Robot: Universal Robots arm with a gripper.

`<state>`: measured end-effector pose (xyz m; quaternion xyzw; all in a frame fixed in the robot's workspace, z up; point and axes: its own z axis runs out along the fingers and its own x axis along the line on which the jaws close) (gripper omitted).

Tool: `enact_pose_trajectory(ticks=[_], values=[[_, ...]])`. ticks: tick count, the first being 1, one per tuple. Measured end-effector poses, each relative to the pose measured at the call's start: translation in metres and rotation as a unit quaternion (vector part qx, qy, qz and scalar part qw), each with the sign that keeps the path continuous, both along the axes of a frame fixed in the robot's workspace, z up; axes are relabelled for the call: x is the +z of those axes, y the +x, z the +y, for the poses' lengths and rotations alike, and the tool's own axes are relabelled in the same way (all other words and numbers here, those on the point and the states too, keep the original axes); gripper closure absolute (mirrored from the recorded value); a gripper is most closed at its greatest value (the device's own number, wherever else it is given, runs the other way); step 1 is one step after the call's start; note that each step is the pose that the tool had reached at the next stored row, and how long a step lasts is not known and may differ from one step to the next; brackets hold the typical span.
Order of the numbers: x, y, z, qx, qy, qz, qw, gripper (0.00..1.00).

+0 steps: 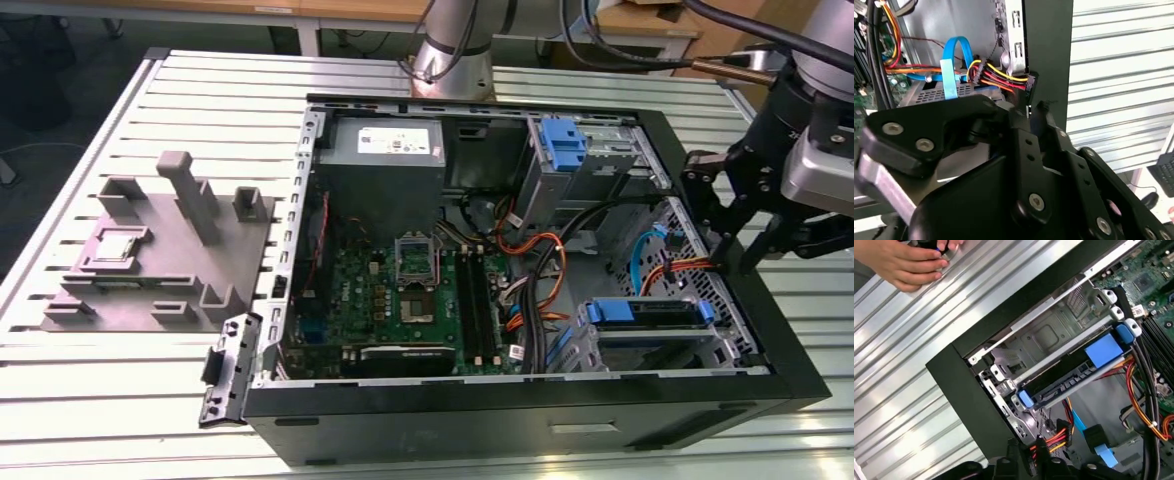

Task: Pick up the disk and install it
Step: 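Insert the first disk wire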

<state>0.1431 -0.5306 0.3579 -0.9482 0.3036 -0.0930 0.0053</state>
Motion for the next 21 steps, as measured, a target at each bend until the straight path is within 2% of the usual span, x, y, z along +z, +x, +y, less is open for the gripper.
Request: enact_pose_trajectory(ticks=[1,2,9,18,19,20,21], values=[[-0.0003,0.0001,0.0001,0.003,-0.0009,-0.0005,1.0000,0.75],[-0.0006,0.0001,0.0002,0.006,-0.0012,-0.0009,1.0000,0.69],[-0.0039,0.0001,0.0013,0.030,-0.0016,-0.0045,0.9995,0.69],[-0.0064,0.0006,0.0033,0.052,-0.0015,-0.0050,0.9986,0.69],[-0.0065,0.0007,0.0033,0.053,-0.0015,-0.0050,0.9986,0.71],[-0.0066,0.0007,0.0033,0.053,-0.0017,-0.0050,0.9986,0.77],[-0.0065,0.0007,0.0033,0.053,-0.0019,-0.0051,0.9986,0.77]])
